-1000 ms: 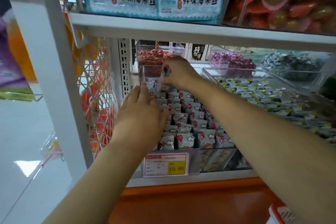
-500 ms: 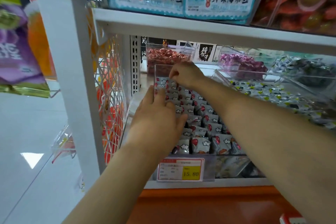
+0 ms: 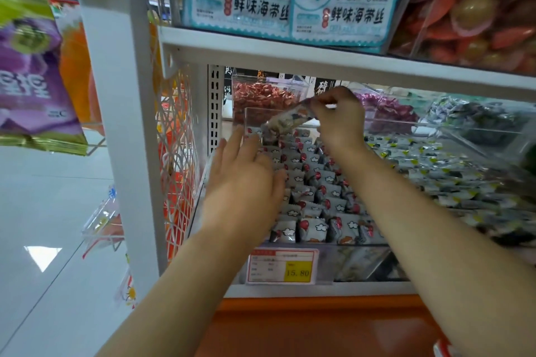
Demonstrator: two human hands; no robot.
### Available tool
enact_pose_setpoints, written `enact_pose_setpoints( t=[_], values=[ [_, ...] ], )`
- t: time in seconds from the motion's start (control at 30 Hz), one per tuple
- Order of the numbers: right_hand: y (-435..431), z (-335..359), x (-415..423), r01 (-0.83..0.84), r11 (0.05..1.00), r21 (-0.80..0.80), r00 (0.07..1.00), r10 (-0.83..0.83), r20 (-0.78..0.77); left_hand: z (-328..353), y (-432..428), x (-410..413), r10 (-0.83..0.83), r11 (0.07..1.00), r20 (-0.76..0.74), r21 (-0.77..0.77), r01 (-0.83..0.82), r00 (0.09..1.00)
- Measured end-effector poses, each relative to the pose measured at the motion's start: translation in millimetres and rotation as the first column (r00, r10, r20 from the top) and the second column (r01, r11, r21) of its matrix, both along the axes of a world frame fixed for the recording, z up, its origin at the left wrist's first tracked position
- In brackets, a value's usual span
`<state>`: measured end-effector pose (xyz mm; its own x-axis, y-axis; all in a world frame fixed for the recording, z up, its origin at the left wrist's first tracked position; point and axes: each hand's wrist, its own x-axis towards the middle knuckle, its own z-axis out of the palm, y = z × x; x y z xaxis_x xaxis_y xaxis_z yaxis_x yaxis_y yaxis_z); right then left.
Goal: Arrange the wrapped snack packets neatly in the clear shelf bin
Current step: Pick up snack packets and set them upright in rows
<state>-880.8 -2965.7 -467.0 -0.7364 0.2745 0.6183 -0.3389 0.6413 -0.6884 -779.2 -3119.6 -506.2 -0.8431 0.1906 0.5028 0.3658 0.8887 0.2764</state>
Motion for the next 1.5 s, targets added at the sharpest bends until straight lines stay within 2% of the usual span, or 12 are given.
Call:
enact_pose_setpoints(
  t=[0.07, 0.13, 0.23, 0.33, 0.43, 0.5, 0.63, 0.73, 0.9, 1.13, 1.33, 1.5],
  values=[
    [11, -4, 29, 0.0, 0.978, -0.209, 1.0, -0.004, -0.019, 3, 1, 7, 0.014, 0.995, -0.126, 0.103, -0.001, 0.992],
    [21, -8, 59, -0.04, 0.934, -0.356, 0.999, 0.048, 0.014, 7, 4, 15, 0.009, 0.978, -0.168, 0.209, 0.026, 0.986],
    [32, -14, 102, -0.128, 0.854, -0.504, 0.985, 0.17, 0.039, 8, 11, 27, -0.07, 0.914, -0.034, 0.399, 0.078, 0.997],
    [42, -20, 136, -0.196, 0.73, -0.655, 0.964, 0.266, 0.008, 6, 15, 35, -0.122, 0.888, 0.074, 0.453, 0.075, 0.99],
    [49, -26, 154, -0.227, 0.637, -0.737, 0.944, 0.329, -0.006, 8, 21, 41, -0.273, 0.746, 0.16, 0.658, 0.104, 0.949],
    [51, -30, 161, -0.248, 0.583, -0.774, 0.931, 0.364, -0.024, 9, 25, 43, -0.346, 0.633, 0.187, 0.77, 0.081, 0.92],
    [58, -36, 166, -0.288, 0.441, -0.85, 0.894, 0.442, -0.074, 6, 34, 41, -0.395, 0.511, 0.211, 0.859, 0.024, 0.894],
    [59, -40, 168, -0.346, 0.367, -0.863, 0.847, 0.517, -0.12, 4, 39, 37, -0.354, 0.493, 0.217, 0.87, -0.016, 0.909],
    [52, -43, 168, -0.378, 0.34, -0.861, 0.81, 0.571, -0.13, 1, 43, 32, -0.261, 0.498, 0.247, 0.863, -0.089, 0.933],
    [51, -40, 166, -0.285, 0.292, -0.913, 0.882, 0.452, -0.131, 3, 40, 35, -0.377, 0.408, 0.262, 0.908, -0.094, 0.888],
    [56, -35, 165, -0.253, 0.218, -0.943, 0.914, 0.374, -0.159, 10, 33, 38, -0.613, 0.283, 0.201, 0.959, -0.025, 0.764],
    [62, -33, 164, -0.256, 0.211, -0.943, 0.928, 0.327, -0.179, 13, 35, 39, -0.73, 0.205, 0.147, 0.979, 0.01, 0.667]
  ],
)
